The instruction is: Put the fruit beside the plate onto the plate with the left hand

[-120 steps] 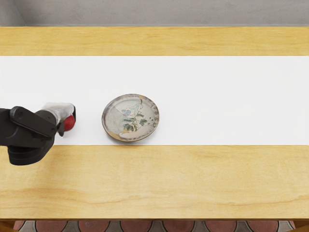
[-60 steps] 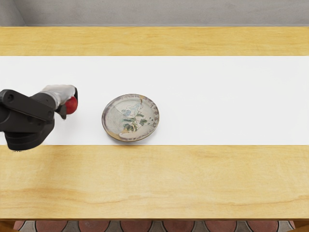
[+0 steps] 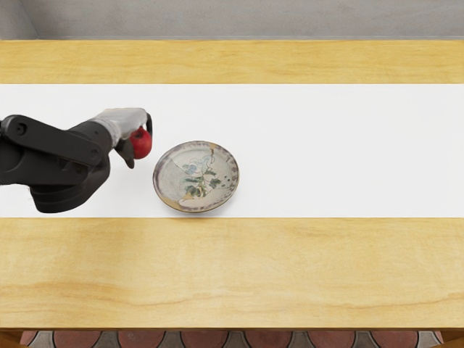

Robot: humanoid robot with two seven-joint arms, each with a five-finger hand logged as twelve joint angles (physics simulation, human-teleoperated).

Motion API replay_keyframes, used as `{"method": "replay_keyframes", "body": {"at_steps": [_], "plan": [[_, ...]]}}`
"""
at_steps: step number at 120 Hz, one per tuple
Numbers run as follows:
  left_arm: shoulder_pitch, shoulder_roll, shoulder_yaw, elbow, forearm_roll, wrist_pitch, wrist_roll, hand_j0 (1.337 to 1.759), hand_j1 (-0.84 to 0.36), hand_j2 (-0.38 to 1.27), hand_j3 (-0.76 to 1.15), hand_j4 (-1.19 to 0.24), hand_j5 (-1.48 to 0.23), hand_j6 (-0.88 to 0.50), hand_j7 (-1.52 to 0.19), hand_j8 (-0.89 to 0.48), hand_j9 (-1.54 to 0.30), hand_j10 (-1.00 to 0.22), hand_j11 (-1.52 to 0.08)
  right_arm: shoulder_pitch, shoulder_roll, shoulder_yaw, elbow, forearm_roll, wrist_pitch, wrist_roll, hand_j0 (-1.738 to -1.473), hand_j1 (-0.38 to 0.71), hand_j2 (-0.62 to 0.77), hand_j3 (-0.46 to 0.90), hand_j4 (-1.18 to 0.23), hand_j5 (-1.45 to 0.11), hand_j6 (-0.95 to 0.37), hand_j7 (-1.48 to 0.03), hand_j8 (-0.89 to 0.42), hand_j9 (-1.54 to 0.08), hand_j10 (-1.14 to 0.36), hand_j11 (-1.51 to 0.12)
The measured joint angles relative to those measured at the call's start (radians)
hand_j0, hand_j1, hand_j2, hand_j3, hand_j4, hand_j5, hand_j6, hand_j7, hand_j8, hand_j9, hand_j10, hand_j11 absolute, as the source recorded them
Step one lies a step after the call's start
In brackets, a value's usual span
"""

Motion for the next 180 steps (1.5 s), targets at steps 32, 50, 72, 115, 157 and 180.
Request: {"method": "replay_keyframes", "body": {"at_steps": [32,50,72,115,157,180], "plan": [[0.003,-0.018,-0.123,-0.026,-0.002,-0.043,0.000,1.637,-0.30,0.39,0.00,-0.47,-1.26,-0.26,-1.24,-0.44,-1.23,-0.82,-1.24,0.000,0.000,0.000,0.000,0.000,0.000,0.000,-1.658,-0.32,-0.01,0.00,-0.03,-0.03,-0.03,-0.03,-0.03,-0.03,-0.03,-0.03],[0.024,-0.045,-0.178,-0.029,-0.003,-0.073,0.001,1.638,-0.29,0.38,0.00,-0.46,-1.26,-0.25,-1.25,-0.45,-1.22,-0.83,-1.23,0.000,0.000,0.000,0.000,0.000,0.000,0.000,-1.658,-0.32,-0.01,0.00,-0.03,-0.03,-0.03,-0.03,-0.03,-0.03,-0.03,-0.03],[0.036,-0.064,-0.207,-0.028,-0.002,-0.084,0.001,1.639,-0.30,0.39,0.00,-0.47,-1.26,-0.26,-1.24,-0.45,-1.22,-0.83,-1.23,0.000,0.000,0.000,0.000,0.000,0.000,0.000,-1.658,-0.32,-0.01,0.00,-0.03,-0.03,-0.03,-0.03,-0.03,-0.03,-0.03,-0.03],[0.077,-0.092,-0.210,0.001,-0.001,-0.081,-0.006,1.639,-0.31,0.41,0.00,-0.52,-1.09,-0.31,-1.08,-0.47,-1.08,-0.73,-1.08,0.000,0.000,0.000,0.000,0.000,0.000,0.000,-1.658,-0.32,-0.01,0.00,-0.03,-0.03,-0.03,-0.03,-0.03,-0.03,-0.03,-0.03],[0.086,-0.100,-0.208,0.020,-0.007,-0.076,-0.026,1.654,-0.08,0.13,0.00,-0.42,-0.54,-0.32,-0.53,-0.39,-0.54,-0.39,-0.54,0.000,0.000,0.000,0.000,0.000,0.000,0.000,-1.658,-0.32,-0.01,0.00,-0.03,-0.03,-0.03,-0.03,-0.03,-0.03,-0.03,-0.03],[0.087,-0.030,-0.235,0.026,-0.009,-0.110,-0.030,1.657,0.00,0.08,0.00,-0.32,-0.41,-0.28,-0.41,-0.31,-0.41,-0.31,-0.41,0.000,0.000,0.000,0.000,0.000,0.000,0.000,-1.658,-0.32,-0.01,0.00,-0.03,-0.03,-0.03,-0.03,-0.03,-0.03,-0.03,-0.03]]}}
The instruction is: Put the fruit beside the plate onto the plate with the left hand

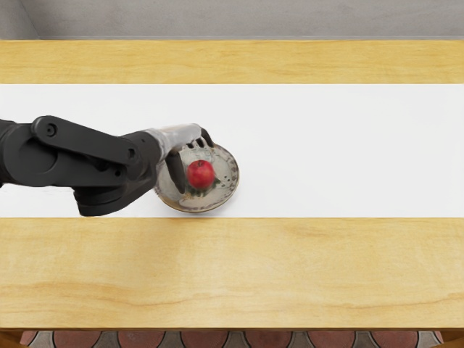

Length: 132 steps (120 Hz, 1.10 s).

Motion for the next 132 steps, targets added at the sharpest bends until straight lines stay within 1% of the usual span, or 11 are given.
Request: {"method": "replay_keyframes", "body": {"at_steps": [14,34,36,43,52,60,77,93,103,115,132], "plan": [[0.034,0.131,-0.074,-0.001,0.000,-0.093,-0.004,1.657,0.02,0.07,0.00,-0.29,-0.38,-0.27,-0.38,-0.29,-0.38,-0.29,-0.38,0.000,0.000,0.000,0.000,0.000,0.000,0.000,-1.658,-0.32,-0.01,0.00,-0.03,-0.03,-0.03,-0.03,-0.03,-0.03,-0.03,-0.03],[0.143,0.303,-0.242,-0.006,0.000,-0.265,-0.006,1.658,0.03,0.06,0.00,-0.27,-0.35,-0.26,-0.35,-0.27,-0.35,-0.27,-0.35,0.000,0.000,0.000,0.000,0.000,-0.001,0.000,-1.658,-0.32,-0.01,0.00,-0.03,-0.03,-0.03,-0.03,-0.03,-0.03,-0.03,-0.03],[0.158,0.324,-0.261,-0.007,0.000,-0.283,-0.006,1.658,0.03,0.06,0.00,-0.27,-0.35,-0.26,-0.35,-0.27,-0.35,-0.27,-0.35,0.000,0.000,0.000,0.000,0.000,-0.001,0.000,-1.658,-0.32,-0.01,0.00,-0.03,-0.03,-0.03,-0.03,-0.03,-0.03,-0.03,-0.03],[0.268,0.385,-0.356,-0.008,0.002,-0.356,-0.006,1.658,0.03,0.06,0.00,-0.27,-0.35,-0.26,-0.35,-0.27,-0.35,-0.27,-0.35,0.000,0.000,0.000,0.000,0.000,0.000,0.000,-1.658,-0.32,-0.01,0.00,-0.03,-0.03,-0.03,-0.03,-0.03,-0.03,-0.03,-0.03],[0.299,0.445,-0.457,-0.008,0.004,-0.431,-0.005,1.658,0.04,0.06,0.00,-0.26,-0.34,-0.26,-0.34,-0.26,-0.34,-0.26,-0.34,0.000,0.000,0.000,0.000,0.000,0.000,0.000,-1.658,-0.32,-0.01,0.00,-0.03,-0.03,-0.03,-0.03,-0.03,-0.03,-0.03,-0.03],[0.405,0.507,-0.570,-0.009,0.004,-0.514,-0.005,1.658,0.04,0.05,0.00,-0.26,-0.34,-0.26,-0.34,-0.26,-0.34,-0.26,-0.34,0.000,0.000,0.000,0.000,0.000,0.000,0.000,-1.658,-0.32,-0.01,0.00,-0.03,-0.03,-0.03,-0.03,-0.03,-0.03,-0.03,-0.03],[0.535,0.606,-0.803,0.002,-0.040,-0.734,-0.005,1.658,0.04,0.05,0.00,-0.26,-0.34,-0.26,-0.34,-0.26,-0.34,-0.26,-0.34,0.000,0.000,0.000,0.000,0.000,0.000,0.000,-1.658,-0.32,-0.01,0.00,-0.03,-0.03,-0.03,-0.03,-0.03,-0.03,-0.03,-0.03],[0.668,0.655,-0.976,0.071,-0.105,-0.960,-0.005,1.658,0.04,0.05,0.00,-0.26,-0.34,-0.26,-0.34,-0.26,-0.34,-0.26,-0.34,0.000,0.000,0.000,0.000,0.000,0.000,0.000,-1.658,-0.32,-0.01,0.00,-0.03,-0.03,-0.03,-0.03,-0.03,-0.03,-0.03,-0.03],[0.729,0.701,-1.055,0.135,-0.157,-1.039,-0.005,1.658,0.04,0.05,0.00,-0.26,-0.34,-0.26,-0.34,-0.26,-0.34,-0.26,-0.34,0.000,0.000,0.000,0.000,0.000,0.000,0.000,-1.658,-0.32,-0.01,0.00,-0.03,-0.03,-0.03,-0.03,-0.03,-0.03,-0.03,-0.03],[0.759,0.709,-1.106,0.221,-0.214,-1.079,-0.006,1.658,0.04,0.05,0.00,-0.26,-0.34,-0.26,-0.34,-0.26,-0.34,-0.26,-0.34,0.000,0.000,0.000,0.000,0.000,0.000,0.000,-1.658,-0.32,-0.01,0.00,-0.03,-0.03,-0.03,-0.03,-0.03,-0.03,-0.03,-0.03],[0.780,0.708,-1.139,0.309,-0.258,-1.097,-0.012,1.658,0.04,0.05,0.00,-0.26,-0.34,-0.26,-0.34,-0.26,-0.34,-0.26,-0.34,0.000,0.000,0.000,0.000,0.000,0.000,0.000,-1.658,-0.32,-0.01,0.00,-0.03,-0.03,-0.03,-0.03,-0.03,-0.03,-0.03,-0.03]]}}
